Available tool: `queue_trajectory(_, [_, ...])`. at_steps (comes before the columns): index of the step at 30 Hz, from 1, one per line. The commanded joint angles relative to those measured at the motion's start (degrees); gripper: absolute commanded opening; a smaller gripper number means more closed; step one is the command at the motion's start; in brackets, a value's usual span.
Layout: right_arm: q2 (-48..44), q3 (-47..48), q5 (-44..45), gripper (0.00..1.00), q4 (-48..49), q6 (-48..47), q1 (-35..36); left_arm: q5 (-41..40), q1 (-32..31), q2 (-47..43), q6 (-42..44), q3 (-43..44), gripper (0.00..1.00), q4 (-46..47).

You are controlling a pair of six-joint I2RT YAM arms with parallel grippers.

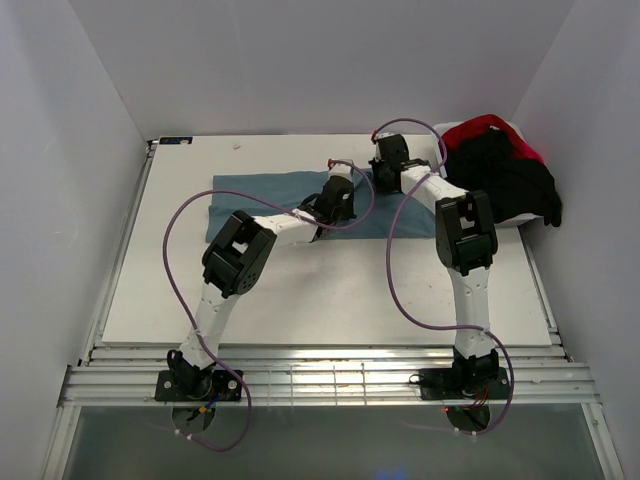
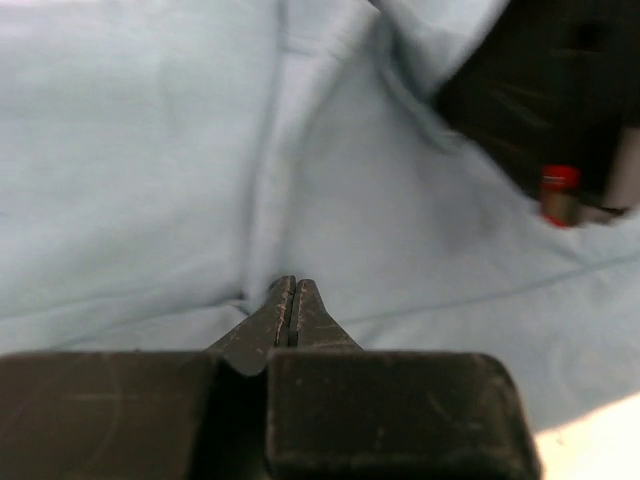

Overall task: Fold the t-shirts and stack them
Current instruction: Fold the other side of the tshirt into a rectangle

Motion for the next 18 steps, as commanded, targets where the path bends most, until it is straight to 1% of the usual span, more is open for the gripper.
queue_trajectory(1, [0.06, 4.32, 8.53, 0.08, 0.32, -1.82, 0.00, -0.55, 1.05, -1.50, 0.29, 0.05, 0.00, 1.24])
queue_trajectory(6, [0.85, 8.28, 14.35, 0.10, 0.85, -3.32, -0.53, -0.20, 1.49, -1.59, 0.20, -0.66, 0.00, 1.69])
queue_trajectory(7, [1.03, 8.81, 16.36, 0.11, 1.89, -3.41, -0.79, -0.20, 1.57, -1.67, 0.20, -0.66, 0.00, 1.69])
queue_trajectory(9, [1.64, 10.21, 17.43, 0.15, 3.30, -4.46, -0.96, -0.02, 1.66, -1.76, 0.29, -0.66, 0.00, 1.77])
queue_trajectory(11, [2.61, 11.79, 19.54, 0.24, 4.89, -5.60, -1.32, -0.02, 1.66, -1.94, 0.29, -0.92, 0.00, 1.86])
queue_trajectory(12, [4.18, 13.89, 20.24, 0.27, 4.98, -5.96, -1.32, -0.11, 1.66, -2.11, 0.29, -1.10, 0.00, 1.77])
queue_trajectory(13, [4.89, 14.87, 21.90, 0.32, 5.16, -6.40, -1.58, -0.11, 1.75, -2.37, 0.29, -1.36, 0.00, 1.86])
queue_trajectory(14, [5.94, 15.75, 22.79, 0.35, 5.24, -6.66, -1.75, -0.20, 1.75, -2.73, 0.29, -1.88, 0.00, 2.04])
queue_trajectory(15, [6.04, 16.28, 23.58, 0.40, 5.59, -7.27, -1.76, -0.54, 1.66, -3.60, 0.46, -2.24, 0.00, 2.12])
queue_trajectory(16, [5.95, 15.76, 24.54, 0.49, 6.12, -7.37, -2.10, -0.72, 1.75, -4.13, 0.64, -2.59, 0.00, 2.21])
queue_trajectory(17, [4.73, 14.88, 24.90, 0.53, 6.99, -7.37, -2.20, -1.16, 1.66, -4.66, 0.81, -2.85, 0.00, 2.21])
queue_trajectory(18, [3.76, 13.40, 25.34, 0.53, 9.35, -7.45, -2.28, -1.51, 1.75, -6.05, 1.16, -3.64, 0.00, 2.30])
